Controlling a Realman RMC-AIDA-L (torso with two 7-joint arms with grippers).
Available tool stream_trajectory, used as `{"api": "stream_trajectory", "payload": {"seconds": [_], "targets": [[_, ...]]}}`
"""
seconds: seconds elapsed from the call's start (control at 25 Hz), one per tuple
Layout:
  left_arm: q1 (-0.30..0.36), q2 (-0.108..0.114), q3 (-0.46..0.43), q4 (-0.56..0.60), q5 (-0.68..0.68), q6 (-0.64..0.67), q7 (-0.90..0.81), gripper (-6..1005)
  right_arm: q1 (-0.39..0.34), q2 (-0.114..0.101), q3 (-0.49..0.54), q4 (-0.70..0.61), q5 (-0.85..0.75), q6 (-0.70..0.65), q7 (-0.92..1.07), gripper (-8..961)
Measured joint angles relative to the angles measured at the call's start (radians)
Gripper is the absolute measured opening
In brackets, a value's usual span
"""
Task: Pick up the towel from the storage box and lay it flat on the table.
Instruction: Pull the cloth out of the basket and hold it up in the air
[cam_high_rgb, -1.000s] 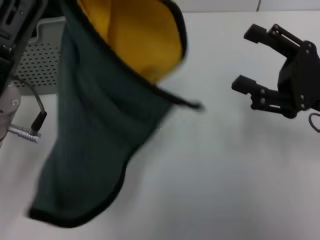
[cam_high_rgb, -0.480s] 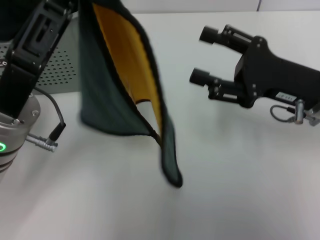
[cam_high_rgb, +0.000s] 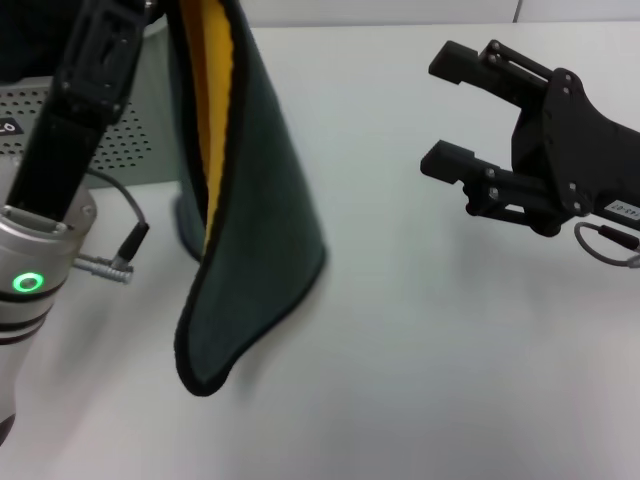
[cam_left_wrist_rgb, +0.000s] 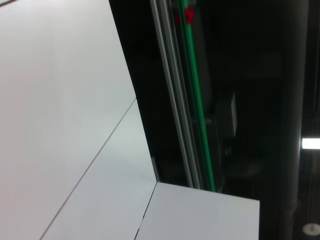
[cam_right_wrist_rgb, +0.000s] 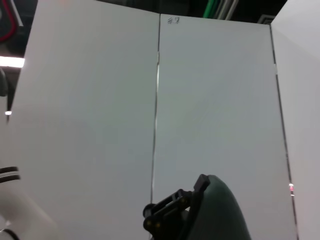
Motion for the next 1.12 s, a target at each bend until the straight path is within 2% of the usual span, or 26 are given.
{"api": "stream_trajectory", "payload": {"seconds": [0.36,0.6,0.88,1.12], "targets": [[-0.016,-0.006,0.003,0.024,-0.003,-0.113,0.073,19,0.038,0.0,-0.002,0.066,0.061,0.034,0.004,761],[-0.024,-0.006,0.027,0.071,-0.007,-0.22,0.11,19,0.101,0.0,-0.001,0.135,0.109,0.073,0.008,762],[-0.038,-0.006,0.043,0.093,-0.012,-0.233,0.125,19,0.16,0.0,0.009,0.186,0.119,0.203,0.01,762],[-0.035,-0.007,0.042,0.098,-0.02,-0.231,0.131,19,0.152,0.0,0.01,0.206,0.122,0.283,0.012,762]]}}
